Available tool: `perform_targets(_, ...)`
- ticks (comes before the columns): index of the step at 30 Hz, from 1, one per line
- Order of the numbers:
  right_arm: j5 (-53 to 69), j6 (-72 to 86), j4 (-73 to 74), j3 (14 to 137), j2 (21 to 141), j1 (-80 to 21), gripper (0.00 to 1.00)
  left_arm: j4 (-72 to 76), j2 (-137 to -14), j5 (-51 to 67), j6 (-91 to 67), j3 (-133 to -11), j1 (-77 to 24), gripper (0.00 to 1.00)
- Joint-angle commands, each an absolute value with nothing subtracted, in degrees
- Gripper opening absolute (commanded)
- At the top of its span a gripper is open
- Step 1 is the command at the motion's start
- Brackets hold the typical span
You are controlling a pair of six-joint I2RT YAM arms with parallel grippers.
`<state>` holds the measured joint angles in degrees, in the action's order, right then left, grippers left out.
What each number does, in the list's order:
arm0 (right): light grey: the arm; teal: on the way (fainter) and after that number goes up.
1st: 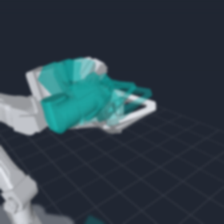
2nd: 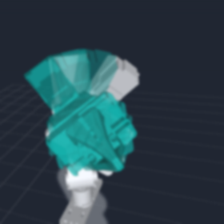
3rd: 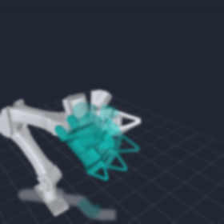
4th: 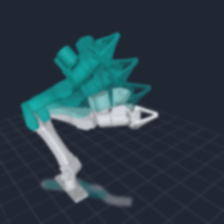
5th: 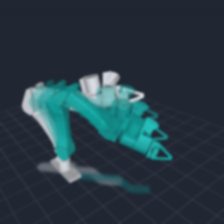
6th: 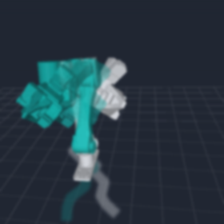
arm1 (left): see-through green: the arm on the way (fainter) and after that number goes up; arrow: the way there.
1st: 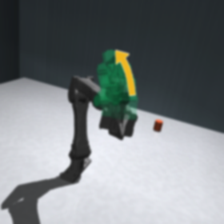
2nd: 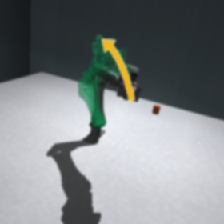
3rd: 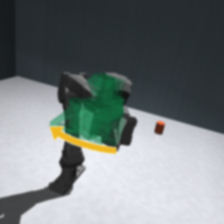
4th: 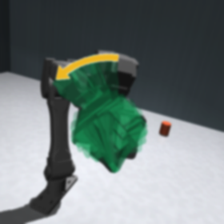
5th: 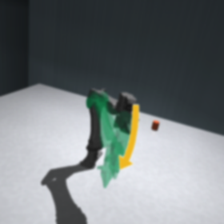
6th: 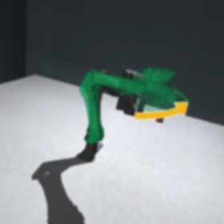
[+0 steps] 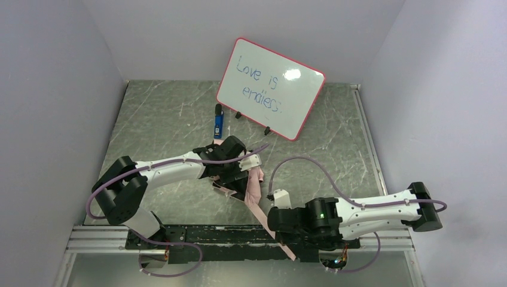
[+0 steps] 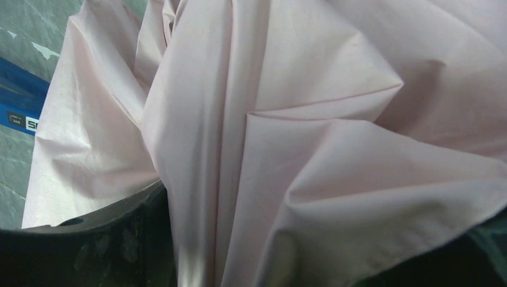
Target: Put away the umbrella
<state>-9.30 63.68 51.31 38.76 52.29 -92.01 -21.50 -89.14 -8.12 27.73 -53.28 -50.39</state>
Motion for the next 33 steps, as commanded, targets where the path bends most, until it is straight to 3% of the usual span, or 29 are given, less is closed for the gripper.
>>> perform_targets(1, -5.89, 61.98, 51.94, 38.12, 54.51, -92.43, 0.00, -20.55, -88.20, -10.24, 27.96, -52.29, -49.72, 0.67)
perform_targets(4, -5.72, 61.62, 50.09, 37.51, 55.22, -92.38, 0.00, -20.88, -89.10, -10.10, 27.69, -52.70, -49.74, 0.49)
perform_targets(10, -8.00, 62.15, 46.94, 37.14, 52.65, -92.44, 0.00, -20.97, -90.17, -9.77, 27.51, -52.92, -49.74, 0.26)
perform_targets(21, -11.33, 66.23, 43.97, 35.03, 42.50, -92.35, 0.00, -20.68, -90.69, -9.69, 27.56, -52.91, -49.74, 0.06)
perform_targets(33, -10.88, 65.63, 50.96, 37.06, 51.13, -92.46, 0.02, -20.13, -90.37, -9.41, 27.77, -52.47, -49.74, 0.05)
